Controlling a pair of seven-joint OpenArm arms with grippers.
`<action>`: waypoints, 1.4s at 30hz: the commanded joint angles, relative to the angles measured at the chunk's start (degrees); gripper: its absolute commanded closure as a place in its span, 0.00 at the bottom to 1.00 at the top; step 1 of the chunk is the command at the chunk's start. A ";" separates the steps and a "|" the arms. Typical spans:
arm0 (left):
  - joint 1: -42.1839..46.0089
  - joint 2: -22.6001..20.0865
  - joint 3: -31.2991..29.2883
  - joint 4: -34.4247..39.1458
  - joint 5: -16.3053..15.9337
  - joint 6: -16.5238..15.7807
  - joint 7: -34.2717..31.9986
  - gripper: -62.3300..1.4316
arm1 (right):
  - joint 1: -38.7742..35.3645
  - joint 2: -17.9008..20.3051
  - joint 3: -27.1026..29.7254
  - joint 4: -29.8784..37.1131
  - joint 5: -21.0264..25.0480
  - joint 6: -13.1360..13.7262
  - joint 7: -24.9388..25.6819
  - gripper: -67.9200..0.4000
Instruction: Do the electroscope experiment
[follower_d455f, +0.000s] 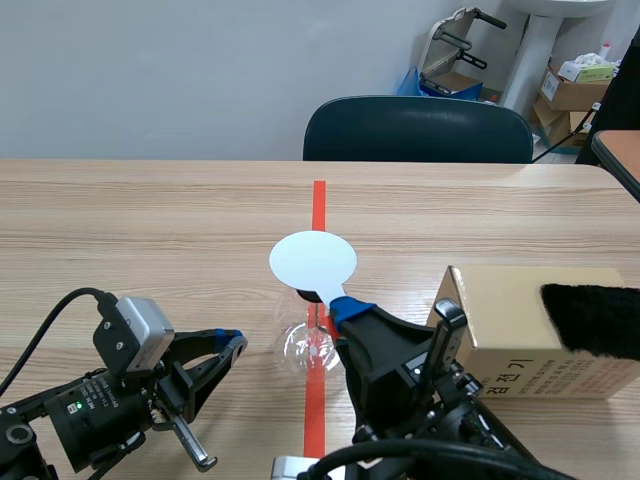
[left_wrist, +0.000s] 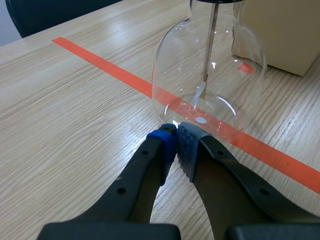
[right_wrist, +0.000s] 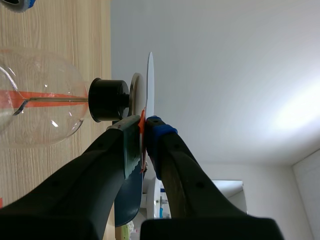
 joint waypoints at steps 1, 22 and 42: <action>0.11 0.28 -0.07 1.25 -0.17 -0.04 -1.01 0.91 | 0.66 0.48 0.00 1.27 -0.04 -0.61 -0.02 0.97; 0.11 0.28 -0.07 1.25 -0.17 -0.04 -1.01 0.91 | 0.66 0.48 0.00 1.27 -0.04 -0.61 -0.07 0.97; 0.11 0.28 -0.07 1.25 -0.17 -0.04 -1.01 0.91 | 0.66 0.48 0.07 1.27 -0.04 -0.63 -21.55 0.97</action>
